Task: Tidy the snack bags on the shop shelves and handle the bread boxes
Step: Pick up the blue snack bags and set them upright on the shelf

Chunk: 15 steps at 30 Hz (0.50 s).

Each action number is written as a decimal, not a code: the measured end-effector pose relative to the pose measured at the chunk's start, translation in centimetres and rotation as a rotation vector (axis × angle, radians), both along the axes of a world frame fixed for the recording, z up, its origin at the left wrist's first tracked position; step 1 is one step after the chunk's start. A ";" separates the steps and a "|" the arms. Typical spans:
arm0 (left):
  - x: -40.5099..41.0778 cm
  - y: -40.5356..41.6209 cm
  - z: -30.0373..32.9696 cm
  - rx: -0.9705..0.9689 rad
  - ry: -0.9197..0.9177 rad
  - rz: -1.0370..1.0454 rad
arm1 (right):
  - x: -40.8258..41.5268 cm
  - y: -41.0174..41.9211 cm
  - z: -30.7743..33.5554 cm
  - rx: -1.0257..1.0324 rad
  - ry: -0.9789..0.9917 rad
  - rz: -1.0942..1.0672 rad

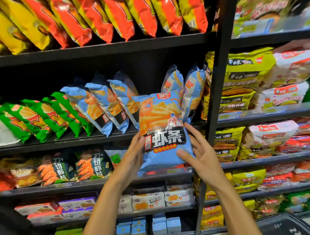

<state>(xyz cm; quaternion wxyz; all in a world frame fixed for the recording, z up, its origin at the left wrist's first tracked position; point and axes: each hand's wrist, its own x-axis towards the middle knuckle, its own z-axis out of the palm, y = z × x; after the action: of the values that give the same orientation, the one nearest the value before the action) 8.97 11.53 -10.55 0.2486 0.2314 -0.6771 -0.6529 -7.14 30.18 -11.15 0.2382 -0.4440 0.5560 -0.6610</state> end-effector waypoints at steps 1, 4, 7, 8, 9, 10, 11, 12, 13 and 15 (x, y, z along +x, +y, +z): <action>-0.1 0.1 1.0 0.002 -0.008 -0.011 | -0.2 -0.6 0.2 -0.007 0.034 -0.002; -1.6 0.2 2.9 0.002 0.039 0.024 | -1.0 -2.5 1.5 -0.043 0.080 0.010; -2.1 -1.2 3.9 -0.045 0.142 0.012 | -2.2 -4.5 2.4 -0.063 0.109 0.036; -2.8 -1.6 4.3 -0.068 0.179 0.047 | -2.6 -5.2 2.7 -0.069 0.107 0.040; -3.2 -2.2 4.3 -0.101 0.206 0.084 | -3.1 -5.9 2.9 -0.079 0.105 0.028; -3.7 -2.5 4.5 -0.139 0.227 0.114 | -3.7 -6.6 3.1 -0.095 0.100 -0.002; -4.0 -3.0 4.5 -0.201 0.239 0.162 | -4.3 -7.4 3.2 -0.112 0.099 -0.058; -4.4 -3.5 4.3 -0.269 0.248 0.223 | -5.0 -8.2 3.2 -0.130 0.099 -0.127; -4.8 -4.0 4.1 -0.342 0.251 0.286 | -5.6 -9.0 3.1 -0.141 0.107 -0.205; -5.8 -4.6 4.1 -0.450 0.227 0.406 | -6.4 -10.7 3.1 -0.141 0.127 -0.345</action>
<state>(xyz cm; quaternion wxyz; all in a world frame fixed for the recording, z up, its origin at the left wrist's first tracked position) 3.18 6.89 -6.43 0.4923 0.2266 -0.7125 -0.4457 -13.56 19.46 -8.08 0.0542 -0.3985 0.5900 -0.7001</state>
